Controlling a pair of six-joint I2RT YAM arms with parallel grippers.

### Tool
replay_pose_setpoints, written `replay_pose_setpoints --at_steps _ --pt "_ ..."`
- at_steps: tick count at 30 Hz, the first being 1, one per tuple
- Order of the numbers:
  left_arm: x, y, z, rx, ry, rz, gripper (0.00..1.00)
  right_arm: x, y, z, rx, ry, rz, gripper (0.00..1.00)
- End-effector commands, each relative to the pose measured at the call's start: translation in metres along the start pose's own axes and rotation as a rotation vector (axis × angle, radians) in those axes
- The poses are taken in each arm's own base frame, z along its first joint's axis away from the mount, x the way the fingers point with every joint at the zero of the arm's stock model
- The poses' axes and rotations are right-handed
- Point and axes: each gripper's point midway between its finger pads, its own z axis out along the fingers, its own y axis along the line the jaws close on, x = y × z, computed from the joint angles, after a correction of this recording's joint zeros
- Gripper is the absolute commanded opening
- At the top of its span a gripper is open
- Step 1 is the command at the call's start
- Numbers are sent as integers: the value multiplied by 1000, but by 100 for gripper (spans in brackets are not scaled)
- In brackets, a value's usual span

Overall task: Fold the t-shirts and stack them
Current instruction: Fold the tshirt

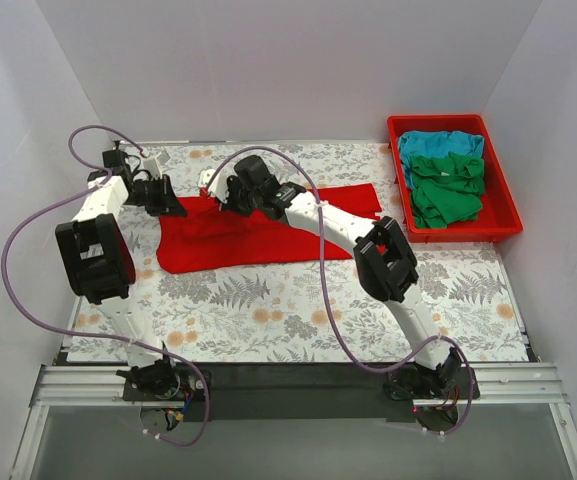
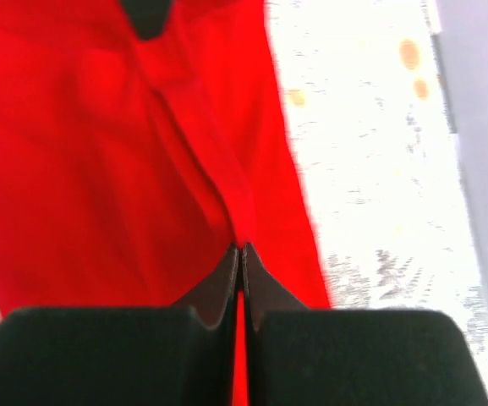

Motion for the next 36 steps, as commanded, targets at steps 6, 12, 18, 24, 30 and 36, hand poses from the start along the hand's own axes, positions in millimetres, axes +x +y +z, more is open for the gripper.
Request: replay_pose_setpoints --at_steps 6,12,18,24,30,36 --pt "-51 14 17 11 -119 -12 0 25 -43 30 81 22 -87 1" --pt "-68 19 31 -3 -147 29 0 38 -53 33 115 33 -83 1" --pt "-83 23 49 -36 -149 86 0 37 -64 32 160 14 -69 1" --pt "-83 34 57 -90 -139 102 0 45 -70 36 182 25 -87 1" --pt "-74 18 46 -65 -135 122 0 37 -67 23 161 7 -81 1" --pt "-52 -3 25 -64 -105 143 0 20 -50 1 95 -40 -68 1"
